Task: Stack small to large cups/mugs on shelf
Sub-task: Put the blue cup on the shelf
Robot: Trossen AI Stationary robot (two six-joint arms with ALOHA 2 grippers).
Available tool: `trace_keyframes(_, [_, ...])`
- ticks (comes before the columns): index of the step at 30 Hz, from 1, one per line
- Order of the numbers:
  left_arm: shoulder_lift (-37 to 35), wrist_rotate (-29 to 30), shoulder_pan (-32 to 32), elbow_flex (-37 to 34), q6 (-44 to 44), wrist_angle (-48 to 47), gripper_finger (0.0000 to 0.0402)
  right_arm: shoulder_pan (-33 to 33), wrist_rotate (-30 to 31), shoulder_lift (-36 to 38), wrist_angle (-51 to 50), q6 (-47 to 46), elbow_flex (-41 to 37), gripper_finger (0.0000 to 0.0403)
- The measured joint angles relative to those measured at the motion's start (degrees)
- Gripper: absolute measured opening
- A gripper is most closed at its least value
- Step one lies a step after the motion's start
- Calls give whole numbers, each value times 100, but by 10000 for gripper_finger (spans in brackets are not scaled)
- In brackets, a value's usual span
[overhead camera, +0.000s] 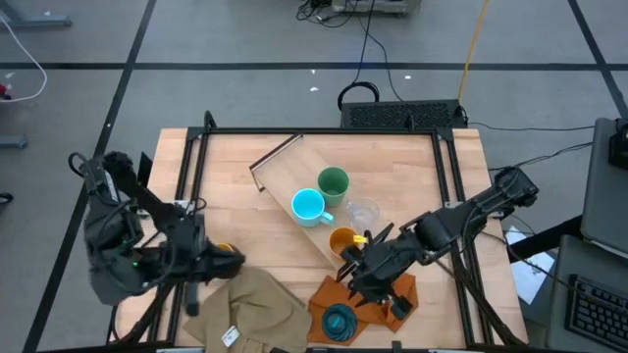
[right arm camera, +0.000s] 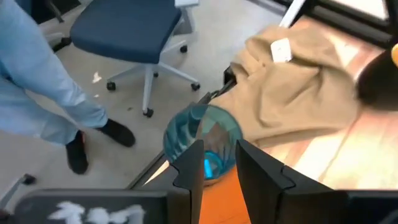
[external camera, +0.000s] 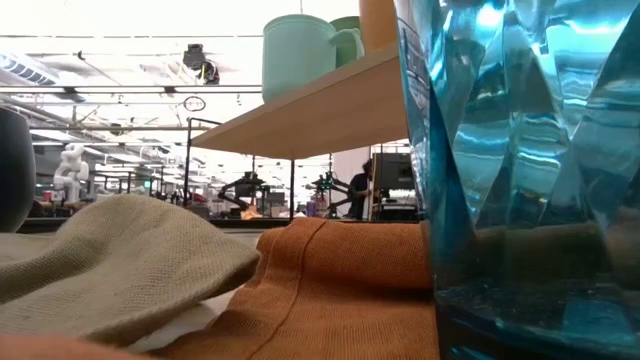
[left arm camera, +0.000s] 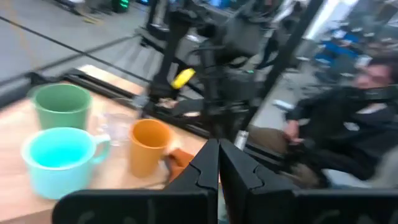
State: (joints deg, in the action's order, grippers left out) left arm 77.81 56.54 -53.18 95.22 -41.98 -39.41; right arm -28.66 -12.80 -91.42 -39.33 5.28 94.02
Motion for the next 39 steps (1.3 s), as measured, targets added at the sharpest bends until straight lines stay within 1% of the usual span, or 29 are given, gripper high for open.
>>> trace_keyframes(2, [-57, -175, -193, 0, 15, 167, 9, -67, -77, -97, -9, -42, 0, 82])
trace_keyframes(5, [-66, -384, -408, 0, 276, 468, 3, -175, -145, -245, -118, -75, 0, 82])
trace_keyframes(7, [-63, -538, -531, 0, 485, 608, 5, -215, -375, -343, -201, -42, 0, 82])
trace_keyframes(10, [-65, -536, -656, 0, 551, 672, 6, -287, -422, -562, -375, 96, 0, 83])
trace_keyframes(12, [-61, -429, -716, 0, 589, 669, 3, -323, -422, -723, -500, 212, 0, 86])
trace_keyframes(19, [-58, -350, -746, 0, 761, 650, 8, -335, -378, -1075, -550, 299, -1, 110])
trace_keyframes(23, [-58, -351, -746, 0, 776, 642, 4, -350, -208, -1062, -477, 391, 0, 116])
trace_keyframes(28, [-58, -369, -746, 0, 780, 611, 6, -442, -202, -1036, -387, 474, 0, 116])
trace_keyframes(31, [-58, -420, -746, 0, 795, 611, 9, -622, -196, -1042, -408, 922, -2, 116])
trace_keyframes(35, [-58, -369, -746, 0, 804, 613, 9, -820, 97, -1036, -132, 1287, 0, 116])
trace_keyframes(39, [-58, -349, -744, 0, 766, 615, 10, -860, 521, -1043, 18, 1424, -1, 116])
